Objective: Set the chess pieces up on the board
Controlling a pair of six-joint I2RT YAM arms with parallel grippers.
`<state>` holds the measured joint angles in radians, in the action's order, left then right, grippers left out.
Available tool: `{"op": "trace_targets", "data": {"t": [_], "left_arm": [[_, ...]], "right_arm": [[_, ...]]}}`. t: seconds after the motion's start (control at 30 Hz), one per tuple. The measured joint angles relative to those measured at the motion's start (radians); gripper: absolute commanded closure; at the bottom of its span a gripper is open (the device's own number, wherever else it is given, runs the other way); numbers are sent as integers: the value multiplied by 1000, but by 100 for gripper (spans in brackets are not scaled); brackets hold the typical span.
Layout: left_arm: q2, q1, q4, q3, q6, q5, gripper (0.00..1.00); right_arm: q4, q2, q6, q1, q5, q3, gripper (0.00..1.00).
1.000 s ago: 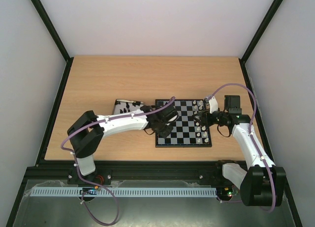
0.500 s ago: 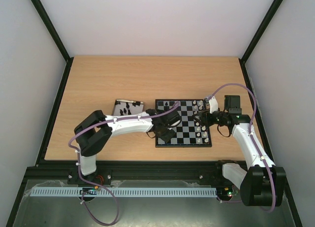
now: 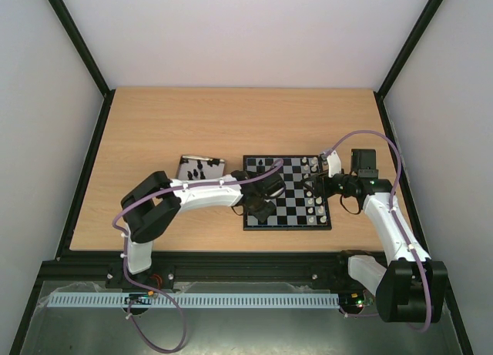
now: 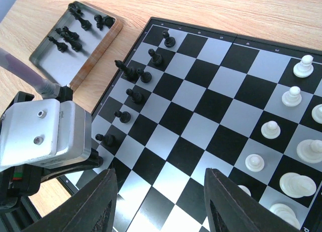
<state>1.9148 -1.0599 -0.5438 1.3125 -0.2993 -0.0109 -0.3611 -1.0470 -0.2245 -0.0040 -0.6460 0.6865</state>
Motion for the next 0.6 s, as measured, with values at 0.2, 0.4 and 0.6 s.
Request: {"op": "trace_targets", "data": {"t": [0.2,0.4,0.6], "left_arm": [[0,1,2,0,-2,-2,86],[0,1,1,0,-5,-3,80],[-18,1,-30,13,-8,-6,77]], "right_arm": [[0,0,0,0,0,0,52],[0,0,0,0,0,0,52],[0,0,0,0,0,0,52]]}}
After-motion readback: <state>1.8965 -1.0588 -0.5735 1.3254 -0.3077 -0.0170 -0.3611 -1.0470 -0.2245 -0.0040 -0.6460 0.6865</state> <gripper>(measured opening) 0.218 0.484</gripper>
